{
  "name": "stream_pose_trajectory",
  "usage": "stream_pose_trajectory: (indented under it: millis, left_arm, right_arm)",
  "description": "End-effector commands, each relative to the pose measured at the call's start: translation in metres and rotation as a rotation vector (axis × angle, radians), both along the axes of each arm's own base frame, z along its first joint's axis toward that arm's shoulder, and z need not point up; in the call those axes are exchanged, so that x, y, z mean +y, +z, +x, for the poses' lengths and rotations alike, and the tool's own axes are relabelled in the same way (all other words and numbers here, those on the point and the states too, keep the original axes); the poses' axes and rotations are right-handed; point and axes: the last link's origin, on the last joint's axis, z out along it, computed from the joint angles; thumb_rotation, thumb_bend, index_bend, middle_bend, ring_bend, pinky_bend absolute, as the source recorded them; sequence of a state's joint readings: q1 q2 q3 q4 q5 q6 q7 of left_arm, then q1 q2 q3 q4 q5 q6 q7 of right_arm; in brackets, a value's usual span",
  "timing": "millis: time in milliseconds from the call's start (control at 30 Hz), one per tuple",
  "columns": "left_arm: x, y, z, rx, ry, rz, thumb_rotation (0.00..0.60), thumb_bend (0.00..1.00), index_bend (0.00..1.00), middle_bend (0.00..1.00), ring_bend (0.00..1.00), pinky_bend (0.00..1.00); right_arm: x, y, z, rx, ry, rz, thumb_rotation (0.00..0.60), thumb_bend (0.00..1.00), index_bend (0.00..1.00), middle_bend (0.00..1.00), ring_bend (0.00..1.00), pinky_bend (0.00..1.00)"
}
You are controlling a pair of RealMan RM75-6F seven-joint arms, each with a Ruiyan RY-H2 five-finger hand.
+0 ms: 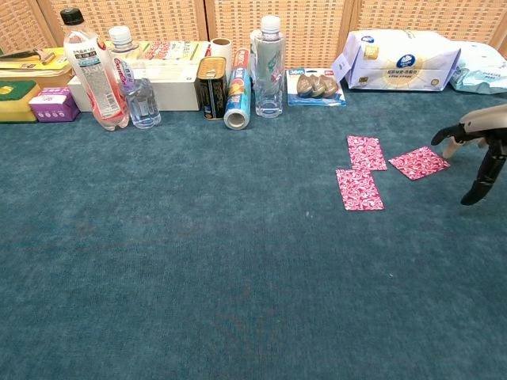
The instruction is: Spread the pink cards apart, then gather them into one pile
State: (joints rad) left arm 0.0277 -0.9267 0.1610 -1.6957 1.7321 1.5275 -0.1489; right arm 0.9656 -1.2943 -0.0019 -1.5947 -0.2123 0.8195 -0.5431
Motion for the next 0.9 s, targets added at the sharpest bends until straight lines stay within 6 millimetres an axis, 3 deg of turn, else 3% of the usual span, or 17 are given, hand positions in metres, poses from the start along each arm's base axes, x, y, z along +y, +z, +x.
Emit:
stream_pose_trajectory:
  millis: [33, 267, 633, 900]
  left_arm:
    - [0.0, 0.0, 0.0, 0.0, 0.0, -0.001, 0.6, 0.02, 0.0, 0.0, 0.0, 0.0]
    - [0.0, 0.0, 0.0, -0.001, 0.0, -0.001, 0.6, 0.02, 0.0, 0.0, 0.0, 0.0]
    - [0.0, 0.002, 0.0, -0.009, -0.001, -0.002, 0.6, 0.02, 0.0, 0.0, 0.0, 0.0]
    - [-0.002, 0.007, -0.002, -0.024, -0.004, 0.007, 0.6, 0.02, 0.0, 0.0, 0.0, 0.0]
  right_arm:
    - [0.001, 0.003, 0.007, -0.016, 0.023, 0.0, 0.6, 0.0, 0.01, 0.15, 0.0, 0.0]
    - [0.014, -0.002, 0.036, -0.111, 0.082, 0.024, 0.6, 0.0, 0.01, 0.15, 0.0, 0.0]
    - [0.029, -0.026, 0.062, -0.131, 0.186, 0.058, 0.6, 0.0, 0.03, 0.12, 0.0, 0.0]
    - [0.024, -0.038, 0.053, -0.087, 0.162, 0.054, 0.6, 0.0, 0.03, 0.13, 0.0, 0.0]
